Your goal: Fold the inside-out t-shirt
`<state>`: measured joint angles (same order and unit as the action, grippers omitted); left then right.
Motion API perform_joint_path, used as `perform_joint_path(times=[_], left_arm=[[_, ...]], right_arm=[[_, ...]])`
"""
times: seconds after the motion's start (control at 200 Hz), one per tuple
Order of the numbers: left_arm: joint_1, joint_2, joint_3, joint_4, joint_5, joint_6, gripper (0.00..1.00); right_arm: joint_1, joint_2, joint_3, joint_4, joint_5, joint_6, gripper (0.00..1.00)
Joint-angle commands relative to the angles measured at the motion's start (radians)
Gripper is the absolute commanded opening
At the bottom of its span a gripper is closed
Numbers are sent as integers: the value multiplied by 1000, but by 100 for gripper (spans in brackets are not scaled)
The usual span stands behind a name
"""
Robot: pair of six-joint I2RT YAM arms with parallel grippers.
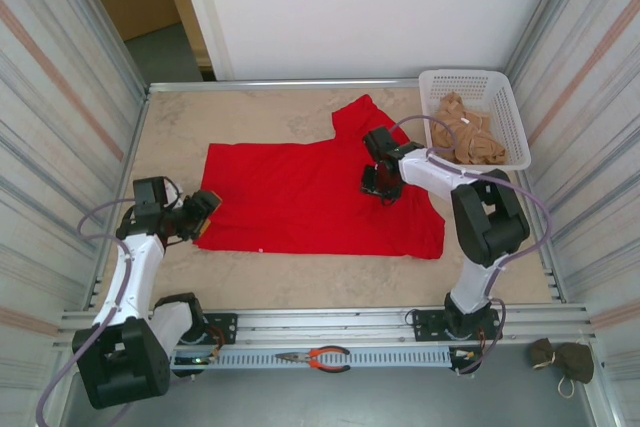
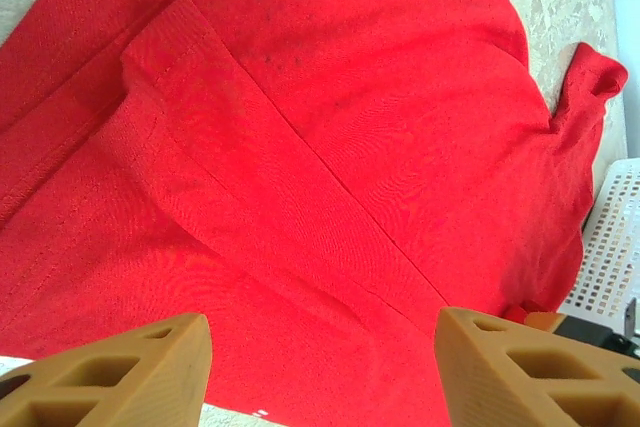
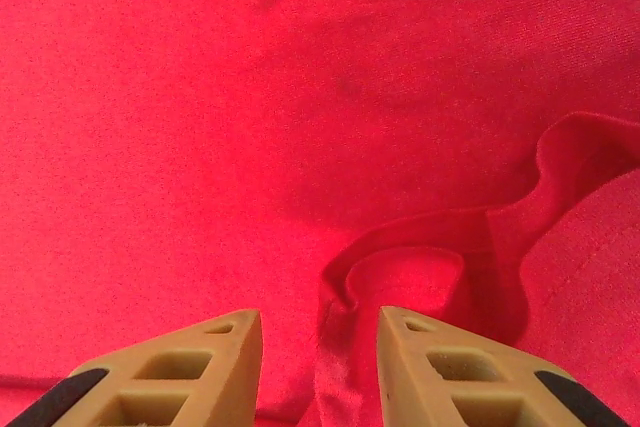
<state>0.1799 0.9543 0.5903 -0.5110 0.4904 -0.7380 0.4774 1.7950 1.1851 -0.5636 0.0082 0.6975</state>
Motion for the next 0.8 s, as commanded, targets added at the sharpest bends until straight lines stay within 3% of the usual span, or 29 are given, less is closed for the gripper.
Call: perform_joint_path(times=[0.0,0.06,0.13,0.356,0.606,0.701,0.746,0.797], left_arm=[[-7,-18,1,8,24,-13,61],[-7,-16,2,14,28,-17,61],[-7,-16,2,16,29,-18,61],[-7,-3,-5,30,32,-15,61],[-7,-3,-28,32,33,-10,61],[-7,-2,-28,35,34,-10,61],[-7,2,-24,34,33,-8,61],[-7,8,-19,28,30,-3,61]], right_arm=[[1,38,30,-49,38,-4,34],[1,49,36,-48,36,-5,25],[2,51,48,-47,29,-7,0],[42,13,95,-39,16,-12,0],[50,98,125,32,-35,-21,0],[50,96,111,94,-122,-66,50],[52,62,96,108,-138,-76,59],[53,7,69,116,-147,-78,61]])
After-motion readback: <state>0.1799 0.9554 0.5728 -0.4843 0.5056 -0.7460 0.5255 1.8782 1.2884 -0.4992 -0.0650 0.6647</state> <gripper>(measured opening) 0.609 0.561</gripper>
